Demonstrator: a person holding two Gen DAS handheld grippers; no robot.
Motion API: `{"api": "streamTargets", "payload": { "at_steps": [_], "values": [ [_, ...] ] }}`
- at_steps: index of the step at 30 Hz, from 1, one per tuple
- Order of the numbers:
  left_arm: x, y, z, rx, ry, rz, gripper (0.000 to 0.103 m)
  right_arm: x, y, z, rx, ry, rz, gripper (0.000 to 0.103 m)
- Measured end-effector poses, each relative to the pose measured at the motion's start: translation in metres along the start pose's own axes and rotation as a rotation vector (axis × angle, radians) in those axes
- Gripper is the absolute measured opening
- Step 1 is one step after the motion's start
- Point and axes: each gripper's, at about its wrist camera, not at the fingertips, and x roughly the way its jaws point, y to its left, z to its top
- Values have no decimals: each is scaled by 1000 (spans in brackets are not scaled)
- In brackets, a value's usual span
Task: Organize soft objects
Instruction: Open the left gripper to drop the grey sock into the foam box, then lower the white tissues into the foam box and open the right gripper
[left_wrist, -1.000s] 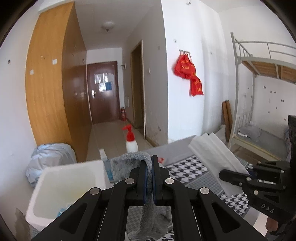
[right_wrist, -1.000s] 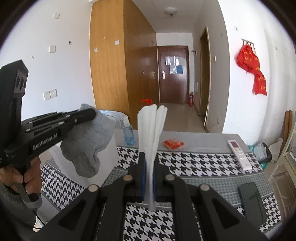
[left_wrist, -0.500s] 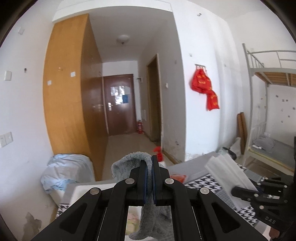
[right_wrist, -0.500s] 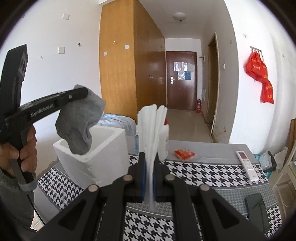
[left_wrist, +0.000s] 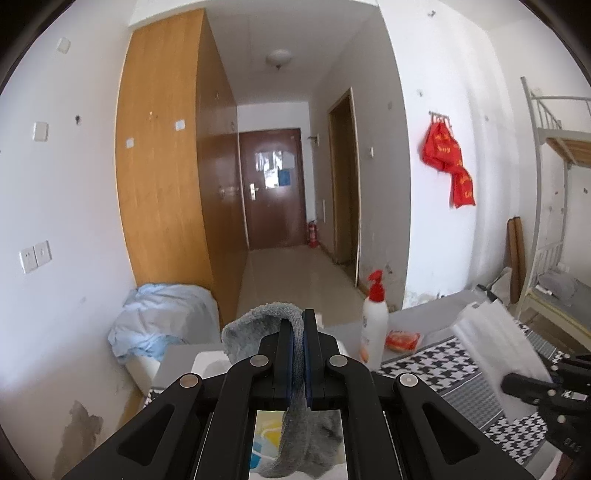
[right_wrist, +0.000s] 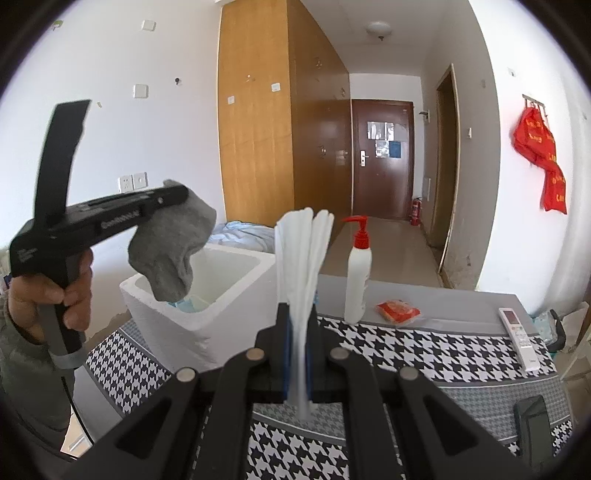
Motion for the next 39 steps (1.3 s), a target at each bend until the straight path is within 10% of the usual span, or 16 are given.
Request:
{"api": "streamTargets", "payload": {
  "at_steps": [8, 10, 12, 14, 39],
  "values": [
    [24, 13, -14, -10, 113, 23, 8, 12, 8, 1, -10, 21, -2, 9],
    [27, 16, -17, -11, 140, 33, 26, 15, 11, 2, -15, 27, 2, 9],
    [24, 19, -22, -14, 153, 26, 73, 19, 15, 2, -22, 34, 6, 9],
    [18, 22, -24, -9, 144, 26, 86, 22, 19, 2, -26, 40, 11, 9],
    [-33, 77, -31, -85, 17, 124, 102, 49, 61, 32, -70, 38, 93, 9]
  ]
}}
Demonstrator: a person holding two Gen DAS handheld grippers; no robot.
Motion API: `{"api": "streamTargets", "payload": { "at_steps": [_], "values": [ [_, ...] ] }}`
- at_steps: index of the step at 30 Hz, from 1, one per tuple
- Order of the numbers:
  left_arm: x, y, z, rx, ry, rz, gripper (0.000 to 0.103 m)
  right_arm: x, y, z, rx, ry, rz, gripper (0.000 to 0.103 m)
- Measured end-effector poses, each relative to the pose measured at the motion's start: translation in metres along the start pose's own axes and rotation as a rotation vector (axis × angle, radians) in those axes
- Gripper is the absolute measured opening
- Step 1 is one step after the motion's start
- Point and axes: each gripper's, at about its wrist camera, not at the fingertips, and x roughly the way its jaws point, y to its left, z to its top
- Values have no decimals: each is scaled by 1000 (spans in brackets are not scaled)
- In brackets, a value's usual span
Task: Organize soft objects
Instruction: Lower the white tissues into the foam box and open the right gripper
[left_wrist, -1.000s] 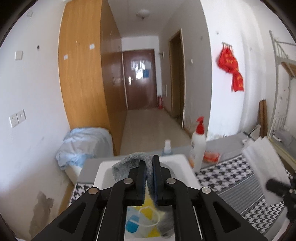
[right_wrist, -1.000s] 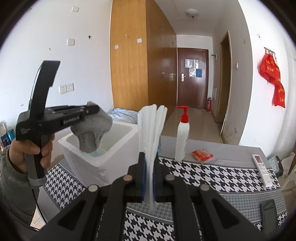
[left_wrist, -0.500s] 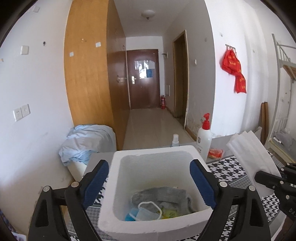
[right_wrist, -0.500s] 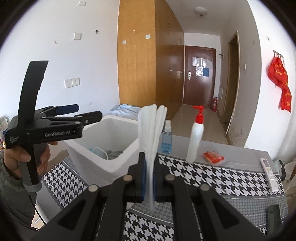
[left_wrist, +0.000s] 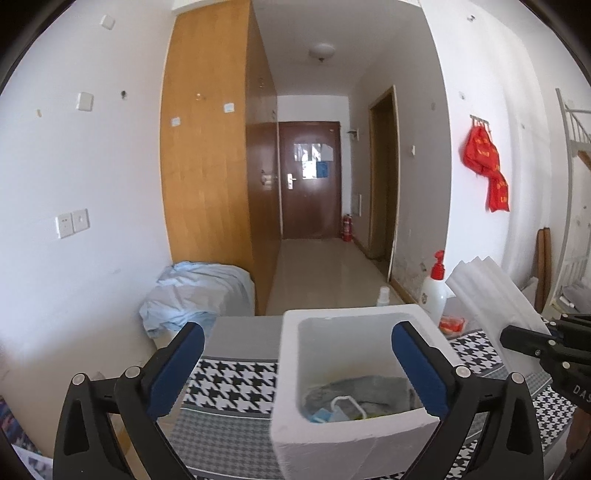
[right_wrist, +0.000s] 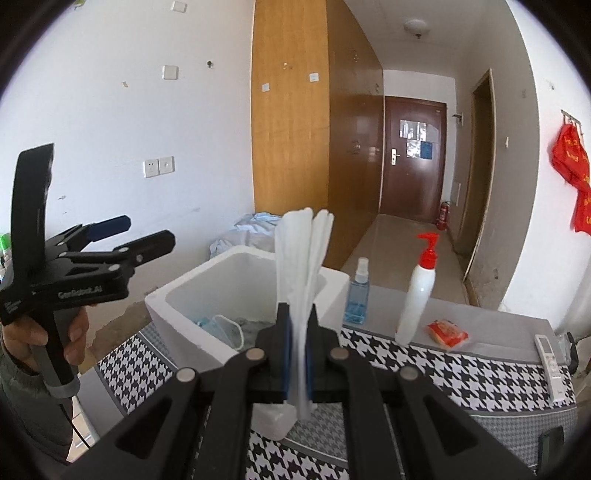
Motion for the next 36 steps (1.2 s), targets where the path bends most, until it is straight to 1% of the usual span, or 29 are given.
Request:
{"api": "streamTargets", "payload": {
  "at_steps": [5, 21, 28, 29, 31, 32, 33, 34, 35, 36],
  "values": [
    [-2, 10, -4, -12, 7, 16, 102, 10, 6, 5, -7, 9, 15, 9],
    [-19, 31, -15, -30, -14, 81, 102, 38, 24, 13, -18, 42, 56, 9],
    [-22, 43, -20, -38, -9, 96, 102, 56, 30, 18, -8, 69, 69, 9],
    [-22, 44, -21, -38, -8, 97, 102, 57, 31, 18, -10, 72, 66, 11],
    [-23, 46, -23, -45, -7, 98, 102, 65, 34, 17, -19, 85, 62, 23],
    [-24, 48, -24, -47, -6, 96, 102, 67, 34, 16, -18, 89, 65, 37],
    [-23, 48, -25, -48, -4, 92, 102, 70, 35, 15, -17, 93, 68, 44],
    [-23, 49, -25, -49, -1, 92, 102, 70, 36, 14, -20, 92, 69, 56],
    [-24, 50, -26, -50, 0, 93, 102, 70, 38, 14, -25, 88, 66, 61],
    [-23, 50, -27, -50, 2, 92, 102, 69, 39, 14, -29, 83, 63, 62]
  ]
}}
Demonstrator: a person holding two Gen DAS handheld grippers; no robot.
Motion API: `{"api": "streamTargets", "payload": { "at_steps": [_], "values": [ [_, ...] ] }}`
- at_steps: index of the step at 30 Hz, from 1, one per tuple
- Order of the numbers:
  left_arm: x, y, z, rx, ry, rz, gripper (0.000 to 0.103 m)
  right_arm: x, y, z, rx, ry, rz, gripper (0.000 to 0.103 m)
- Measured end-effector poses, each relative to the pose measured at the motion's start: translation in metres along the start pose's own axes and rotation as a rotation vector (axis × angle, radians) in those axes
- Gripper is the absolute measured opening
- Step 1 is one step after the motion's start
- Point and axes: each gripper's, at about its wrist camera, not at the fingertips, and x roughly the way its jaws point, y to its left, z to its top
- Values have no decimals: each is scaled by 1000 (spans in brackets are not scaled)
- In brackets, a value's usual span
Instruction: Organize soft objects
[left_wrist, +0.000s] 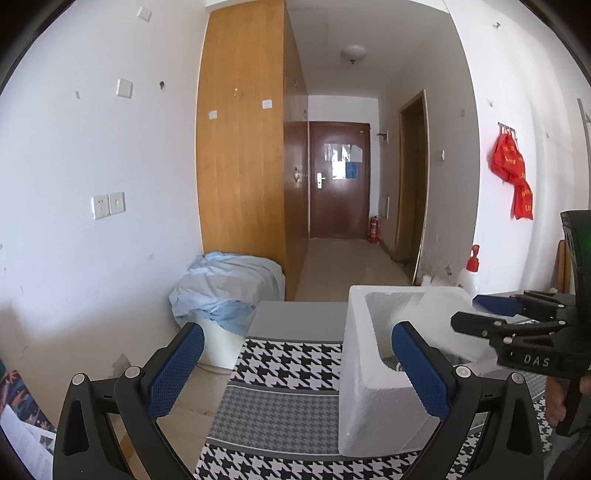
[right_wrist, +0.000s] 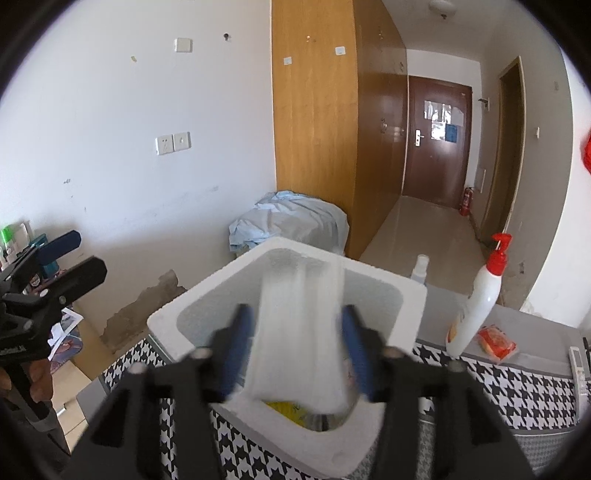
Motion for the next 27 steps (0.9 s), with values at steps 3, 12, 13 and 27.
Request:
{"api": "streamTargets", "payload": {
  "at_steps": [3, 12, 13, 27],
  "values": [
    [-1, 2, -2, -3, 2, -1, 102, -4, 2, 0, 0, -4, 7, 62],
    [-9, 1, -3, -19, -8, -17, 102, -28, 2, -4, 14, -53, -4, 76],
    [-11, 0, -4, -20, -11, -20, 102, -34, 2, -5, 16, -65, -5, 77],
    [-43, -28, 3, -1, -63, -72, 102, -94, 1, -19, 15, -168, -67, 91]
  ]
}}
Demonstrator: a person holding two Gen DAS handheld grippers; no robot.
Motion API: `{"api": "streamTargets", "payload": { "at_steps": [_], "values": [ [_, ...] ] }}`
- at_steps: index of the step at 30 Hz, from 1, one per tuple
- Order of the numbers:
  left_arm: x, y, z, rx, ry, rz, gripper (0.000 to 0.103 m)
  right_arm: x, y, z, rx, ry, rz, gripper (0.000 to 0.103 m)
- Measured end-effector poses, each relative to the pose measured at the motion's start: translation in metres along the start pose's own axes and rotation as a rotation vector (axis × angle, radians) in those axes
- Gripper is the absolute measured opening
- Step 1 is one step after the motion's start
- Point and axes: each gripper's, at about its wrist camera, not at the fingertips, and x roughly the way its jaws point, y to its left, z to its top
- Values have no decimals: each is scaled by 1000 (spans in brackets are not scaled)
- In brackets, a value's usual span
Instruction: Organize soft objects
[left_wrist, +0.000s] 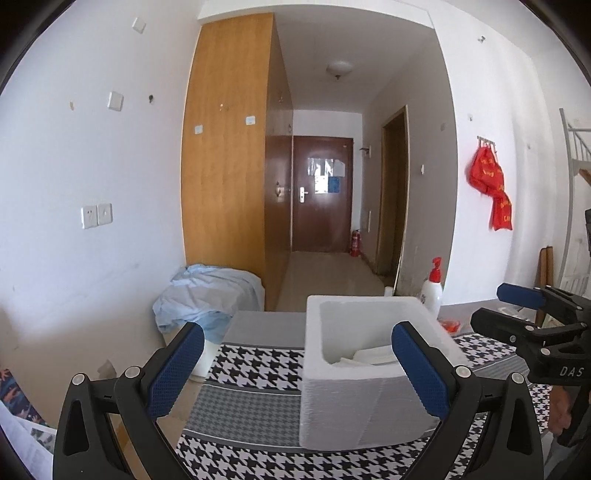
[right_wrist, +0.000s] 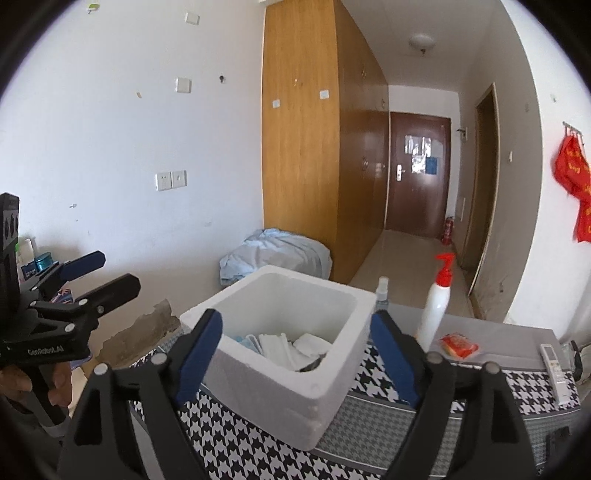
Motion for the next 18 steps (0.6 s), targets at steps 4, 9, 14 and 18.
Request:
{"api": "streamTargets", "payload": {
  "at_steps": [4, 9, 14, 18],
  "values": [
    [-9, -9, 1, 15, -11, -13, 102, -16, -3, -3, 16, -44, -5, 98],
    [-19, -21, 0, 28, -22, -28, 102, -35, -8, -8, 32, -78, -30, 102],
    [-27, -29, -4, 28, -30, -48, 102, -52, -9, -16, 32, -92, -51, 102],
    [-32, -35, -6, 32, -29, -59, 102, -66, -10, -25, 26, -101, -69, 102]
  ]
}}
